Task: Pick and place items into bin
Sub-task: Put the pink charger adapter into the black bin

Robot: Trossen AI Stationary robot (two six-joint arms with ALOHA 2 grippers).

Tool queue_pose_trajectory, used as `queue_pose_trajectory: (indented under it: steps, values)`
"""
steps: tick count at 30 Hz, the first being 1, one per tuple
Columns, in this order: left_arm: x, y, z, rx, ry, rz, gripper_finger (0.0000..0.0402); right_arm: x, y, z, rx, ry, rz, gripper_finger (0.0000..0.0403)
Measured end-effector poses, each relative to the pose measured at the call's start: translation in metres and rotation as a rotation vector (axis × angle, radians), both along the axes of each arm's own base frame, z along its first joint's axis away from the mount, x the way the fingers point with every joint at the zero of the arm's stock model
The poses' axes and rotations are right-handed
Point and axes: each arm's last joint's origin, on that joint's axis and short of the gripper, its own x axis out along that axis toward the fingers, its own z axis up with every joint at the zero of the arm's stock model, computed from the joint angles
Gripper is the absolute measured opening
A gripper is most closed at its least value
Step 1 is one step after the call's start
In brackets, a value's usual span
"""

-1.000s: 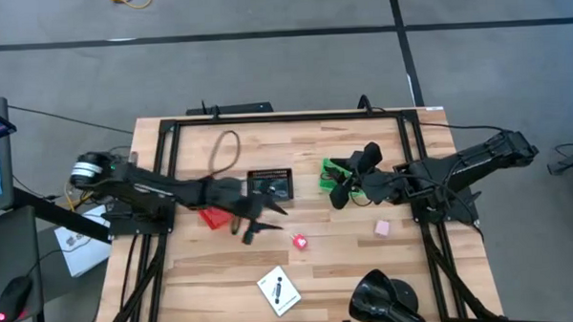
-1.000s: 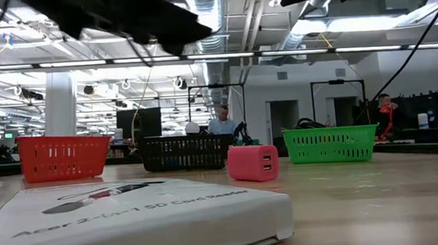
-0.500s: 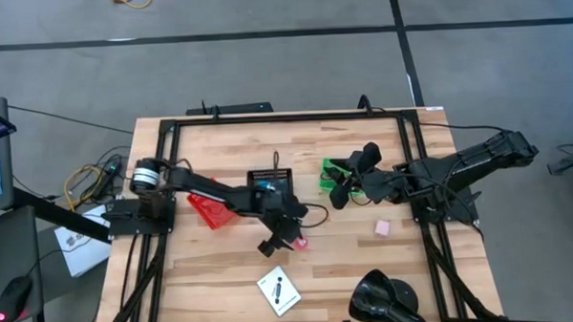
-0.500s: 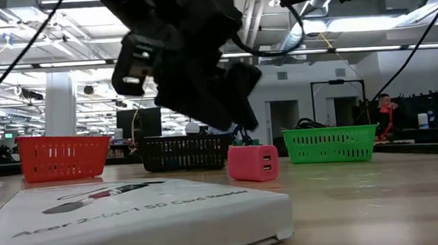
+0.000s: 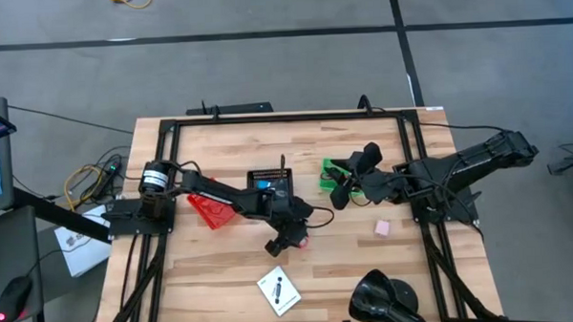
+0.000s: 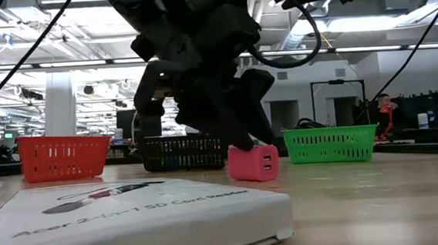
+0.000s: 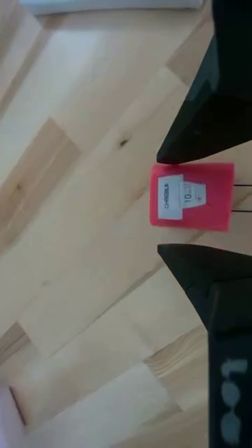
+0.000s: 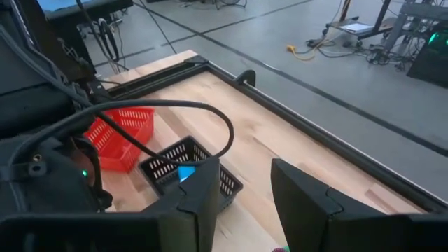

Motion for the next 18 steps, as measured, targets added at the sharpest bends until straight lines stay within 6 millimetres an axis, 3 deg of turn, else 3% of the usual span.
queue_pose_trajectory:
  steps: [9,18]
  values:
    - [-0.005,0.001,-0.005,0.016,0.070,0.019,0.0187,0.000,0.000,0.000,-0.001,0.003,0.000,0.0123]
    - [-0.002,-0.001,-0.024,-0.036,0.113,0.007,0.0185,0.000,-0.001,0.000,-0.001,0.003,-0.002,0.0123]
